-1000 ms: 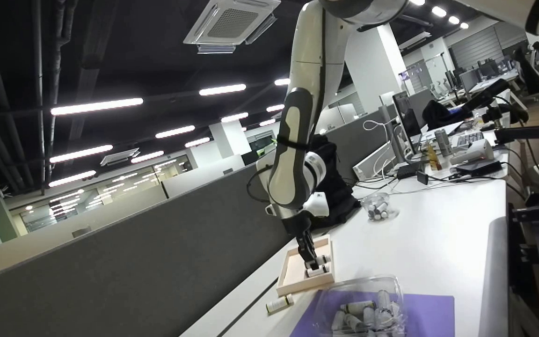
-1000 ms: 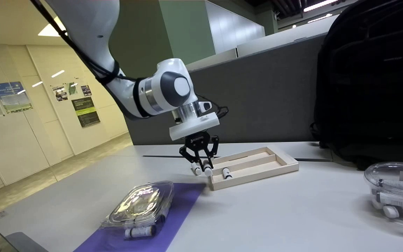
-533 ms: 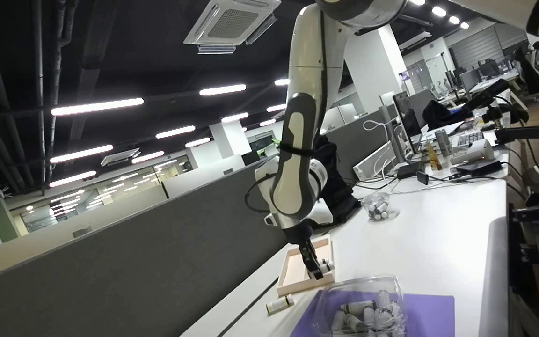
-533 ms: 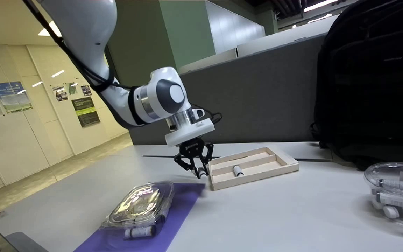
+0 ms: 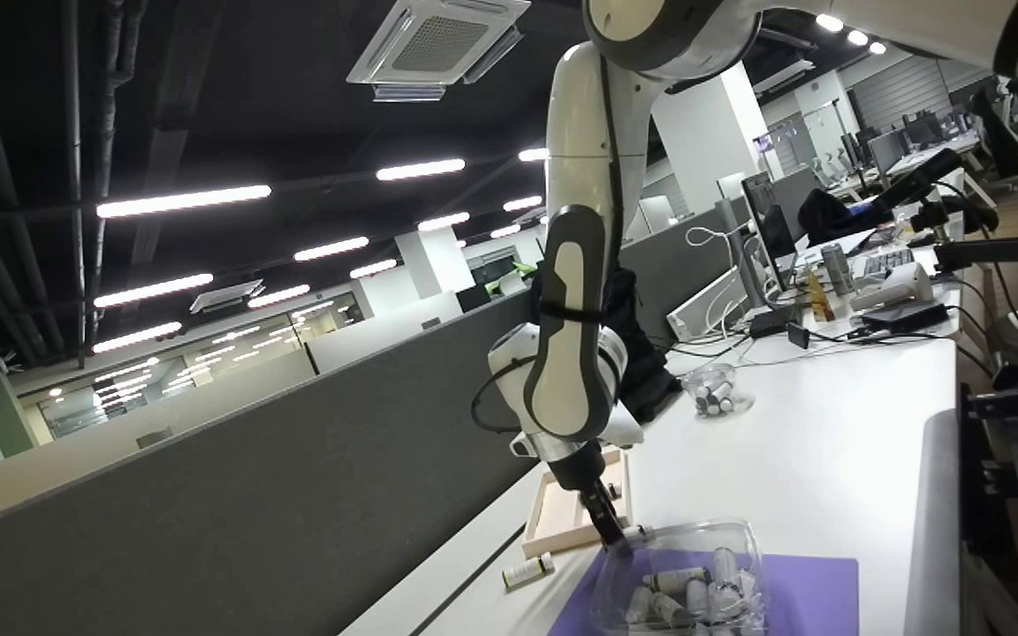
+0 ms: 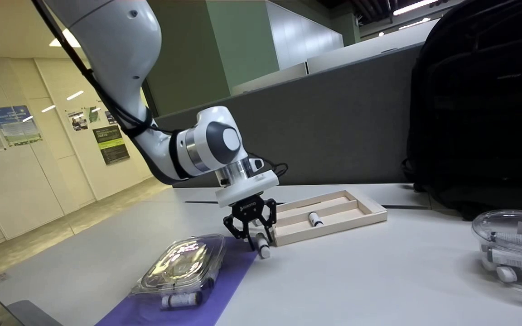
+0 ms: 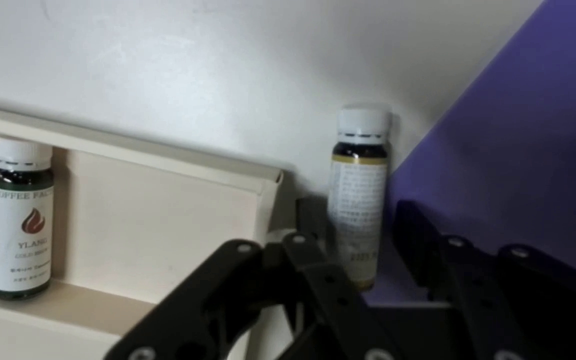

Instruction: Take the bottle from the bottom compartment and put it on the table

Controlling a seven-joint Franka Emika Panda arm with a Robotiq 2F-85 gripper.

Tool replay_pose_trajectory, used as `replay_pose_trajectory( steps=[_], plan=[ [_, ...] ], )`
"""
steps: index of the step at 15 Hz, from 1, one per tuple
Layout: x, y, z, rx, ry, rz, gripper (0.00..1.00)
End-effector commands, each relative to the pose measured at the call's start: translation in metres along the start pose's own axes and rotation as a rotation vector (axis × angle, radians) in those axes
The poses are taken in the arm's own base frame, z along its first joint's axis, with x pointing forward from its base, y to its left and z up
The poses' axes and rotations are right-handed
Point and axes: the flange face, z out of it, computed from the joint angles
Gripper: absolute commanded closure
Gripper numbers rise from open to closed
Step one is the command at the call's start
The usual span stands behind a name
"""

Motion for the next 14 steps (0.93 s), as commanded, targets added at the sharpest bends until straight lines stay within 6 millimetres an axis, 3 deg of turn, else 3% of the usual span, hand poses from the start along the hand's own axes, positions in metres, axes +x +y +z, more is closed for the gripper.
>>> replay_pose_trajectory(
  steps=[1,4,9,14],
  plan=[
    [0.005,0.000,-0.009,-0.016,-0.016,-0.042,0.22],
    [0.010,-0.010,-0.023,-0.011,-0.022,-0.089,0.02],
    [0.014,-0.026,-0.055,0.004,-0.037,-0.127,0.00],
    [-0.004,-0.023,-0.081,0.066,-0.146,-0.031,0.00]
  ],
)
